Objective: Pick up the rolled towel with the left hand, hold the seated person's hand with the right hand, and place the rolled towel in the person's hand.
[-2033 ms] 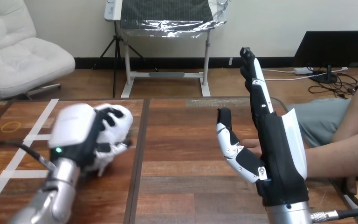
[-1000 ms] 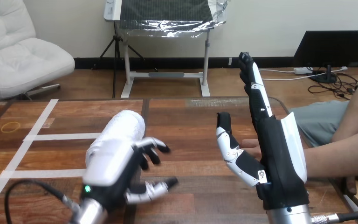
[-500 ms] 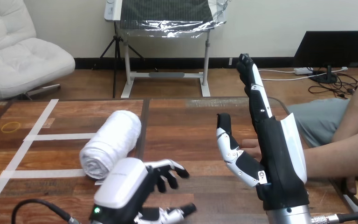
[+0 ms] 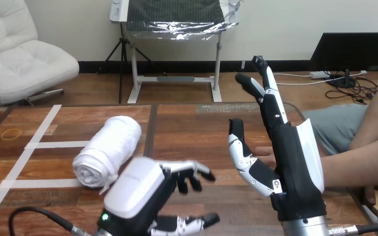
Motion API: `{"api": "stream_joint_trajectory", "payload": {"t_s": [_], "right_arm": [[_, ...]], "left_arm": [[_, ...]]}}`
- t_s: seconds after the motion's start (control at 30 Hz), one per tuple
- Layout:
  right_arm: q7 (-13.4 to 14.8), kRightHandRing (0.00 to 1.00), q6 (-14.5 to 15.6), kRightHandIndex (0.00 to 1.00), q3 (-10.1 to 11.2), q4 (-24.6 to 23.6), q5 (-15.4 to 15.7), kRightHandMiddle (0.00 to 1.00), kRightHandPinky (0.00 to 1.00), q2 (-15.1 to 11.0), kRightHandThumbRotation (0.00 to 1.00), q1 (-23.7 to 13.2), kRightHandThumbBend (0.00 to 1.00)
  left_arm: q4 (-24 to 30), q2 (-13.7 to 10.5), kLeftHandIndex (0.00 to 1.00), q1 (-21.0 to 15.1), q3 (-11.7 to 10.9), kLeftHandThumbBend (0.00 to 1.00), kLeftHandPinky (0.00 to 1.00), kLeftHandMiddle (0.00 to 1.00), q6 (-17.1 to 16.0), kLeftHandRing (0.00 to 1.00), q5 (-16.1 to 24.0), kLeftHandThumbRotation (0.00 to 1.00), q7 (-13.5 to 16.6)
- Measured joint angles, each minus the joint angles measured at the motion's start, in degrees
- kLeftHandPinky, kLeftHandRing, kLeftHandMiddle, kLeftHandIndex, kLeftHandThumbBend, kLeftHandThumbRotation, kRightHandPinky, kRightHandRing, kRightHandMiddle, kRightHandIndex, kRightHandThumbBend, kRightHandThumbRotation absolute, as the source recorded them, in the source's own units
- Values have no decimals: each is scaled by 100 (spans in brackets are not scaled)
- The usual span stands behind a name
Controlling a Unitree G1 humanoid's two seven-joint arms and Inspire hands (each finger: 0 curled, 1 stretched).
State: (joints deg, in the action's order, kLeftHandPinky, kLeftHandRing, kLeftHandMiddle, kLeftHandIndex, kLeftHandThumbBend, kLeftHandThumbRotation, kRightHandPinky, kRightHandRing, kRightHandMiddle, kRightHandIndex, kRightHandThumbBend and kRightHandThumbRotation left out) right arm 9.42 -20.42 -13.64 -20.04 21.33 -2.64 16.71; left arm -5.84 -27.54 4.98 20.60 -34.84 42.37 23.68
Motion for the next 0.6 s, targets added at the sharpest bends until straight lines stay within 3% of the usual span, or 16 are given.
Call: {"api": "stream_joint_trajectory", "payload": {"t_s": [0.33, 0.4, 0.6], "right_arm": [[0, 90, -1, 100, -6, 0, -20, 89, 100, 0, 0, -1, 0], [0, 92, -1, 100, -7, 0, -20, 91, 100, 0, 0, -1, 0], [0, 94, -1, 100, -18, 0, -21, 94, 100, 2, 0, -3, 0]], "left_arm": [[148, 112, 73, 5, -214, 67, 49, 70, 70, 63, 416, 51, 457], [190, 147, 79, 14, -244, 68, 61, 77, 183, 72, 542, 55, 497], [326, 228, 88, 44, -285, 71, 83, 88, 647, 86, 1107, 60, 785]]}}
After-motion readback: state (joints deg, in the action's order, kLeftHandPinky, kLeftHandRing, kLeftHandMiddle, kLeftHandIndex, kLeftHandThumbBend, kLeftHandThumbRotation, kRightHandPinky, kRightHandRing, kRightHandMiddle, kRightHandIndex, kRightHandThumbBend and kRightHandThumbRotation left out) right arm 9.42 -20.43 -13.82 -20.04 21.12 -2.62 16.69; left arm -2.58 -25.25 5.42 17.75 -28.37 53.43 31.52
